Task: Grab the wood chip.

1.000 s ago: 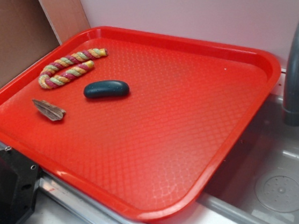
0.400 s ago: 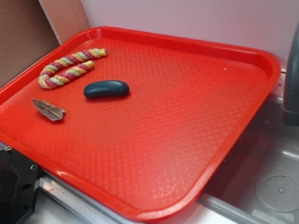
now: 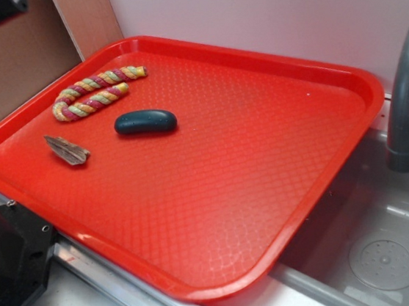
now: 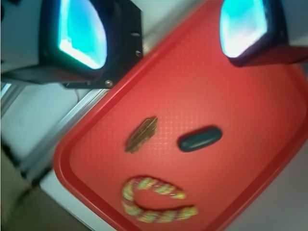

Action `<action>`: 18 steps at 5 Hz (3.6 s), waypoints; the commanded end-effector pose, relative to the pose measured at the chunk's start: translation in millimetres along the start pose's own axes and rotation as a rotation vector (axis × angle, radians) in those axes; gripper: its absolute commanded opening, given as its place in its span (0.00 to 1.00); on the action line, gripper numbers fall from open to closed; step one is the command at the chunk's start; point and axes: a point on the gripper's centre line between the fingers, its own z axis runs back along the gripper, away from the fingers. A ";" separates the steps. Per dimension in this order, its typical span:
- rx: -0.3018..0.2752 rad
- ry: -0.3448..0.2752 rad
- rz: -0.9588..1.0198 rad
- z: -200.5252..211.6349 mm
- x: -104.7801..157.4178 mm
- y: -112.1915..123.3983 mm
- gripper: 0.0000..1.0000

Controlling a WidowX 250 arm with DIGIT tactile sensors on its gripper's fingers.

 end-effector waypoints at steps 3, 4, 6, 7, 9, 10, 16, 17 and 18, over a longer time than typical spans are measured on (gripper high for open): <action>0.107 -0.239 0.477 -116.0 49.7 19.3 1.00; 0.178 -0.235 0.489 -139.1 56.8 24.9 1.00; 0.257 -0.282 0.500 -160.5 53.1 31.0 1.00; 0.257 -0.286 0.498 -162.7 54.3 28.9 0.00; 0.260 -0.302 0.491 -166.5 59.7 22.2 0.00; 0.260 -0.304 0.504 -168.6 66.4 21.5 0.00; -0.096 0.093 -0.522 2.2 18.4 -57.6 0.00; -0.141 0.151 -0.715 20.3 7.0 -56.4 0.00; -0.121 0.174 -0.674 17.4 11.7 -59.8 0.00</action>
